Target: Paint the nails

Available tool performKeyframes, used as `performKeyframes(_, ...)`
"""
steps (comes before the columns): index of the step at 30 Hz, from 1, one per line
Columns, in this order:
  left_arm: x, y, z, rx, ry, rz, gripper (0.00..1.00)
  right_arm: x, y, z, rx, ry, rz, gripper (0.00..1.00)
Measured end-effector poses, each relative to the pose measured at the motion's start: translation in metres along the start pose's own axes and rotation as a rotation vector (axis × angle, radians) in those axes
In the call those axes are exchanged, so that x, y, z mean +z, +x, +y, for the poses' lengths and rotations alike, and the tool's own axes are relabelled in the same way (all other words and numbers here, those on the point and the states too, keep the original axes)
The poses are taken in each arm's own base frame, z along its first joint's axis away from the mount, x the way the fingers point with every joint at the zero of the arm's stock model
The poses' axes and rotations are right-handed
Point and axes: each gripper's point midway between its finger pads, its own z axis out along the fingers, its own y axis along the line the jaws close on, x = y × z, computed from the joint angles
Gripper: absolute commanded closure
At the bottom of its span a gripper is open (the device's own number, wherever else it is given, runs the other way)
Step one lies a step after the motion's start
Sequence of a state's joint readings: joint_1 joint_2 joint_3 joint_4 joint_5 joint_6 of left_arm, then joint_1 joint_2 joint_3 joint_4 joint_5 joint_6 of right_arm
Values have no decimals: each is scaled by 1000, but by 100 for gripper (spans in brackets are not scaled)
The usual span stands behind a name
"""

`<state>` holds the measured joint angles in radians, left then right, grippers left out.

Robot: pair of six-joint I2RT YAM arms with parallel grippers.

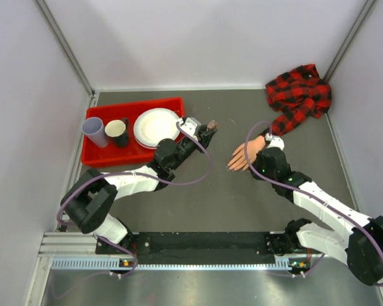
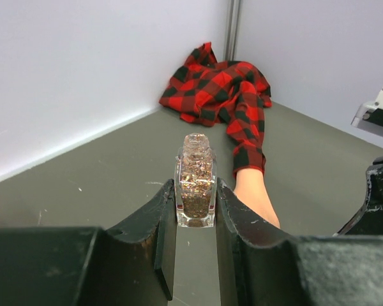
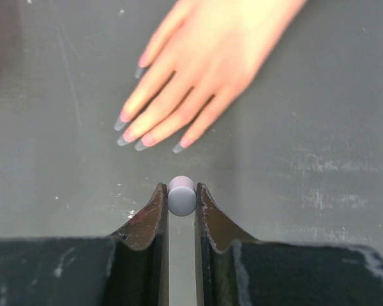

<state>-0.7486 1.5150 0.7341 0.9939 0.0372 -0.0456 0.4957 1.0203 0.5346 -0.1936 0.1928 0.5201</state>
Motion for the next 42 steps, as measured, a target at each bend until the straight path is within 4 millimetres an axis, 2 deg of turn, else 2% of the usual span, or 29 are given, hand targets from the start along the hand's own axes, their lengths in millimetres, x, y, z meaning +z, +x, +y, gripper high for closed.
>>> performKeyframes(2,-1,6,0,-6,1,8,100,0,4,-5,14,16,-6,100)
performKeyframes(6,0,13,-2,-11,10,14,100,-1,-3,-5,33,17,-40,100)
performKeyframes(16,-1,13,-3,-12,15,4,100,15,9,-9,13,61,24,100)
performKeyframes(23,-2,13,-3,-12,18,5,100,22,6,-2,-1,55,33,100)
performKeyframes(42,-2,13,-5,-13,27,5,100,33,6,2,-16,65,64,100)
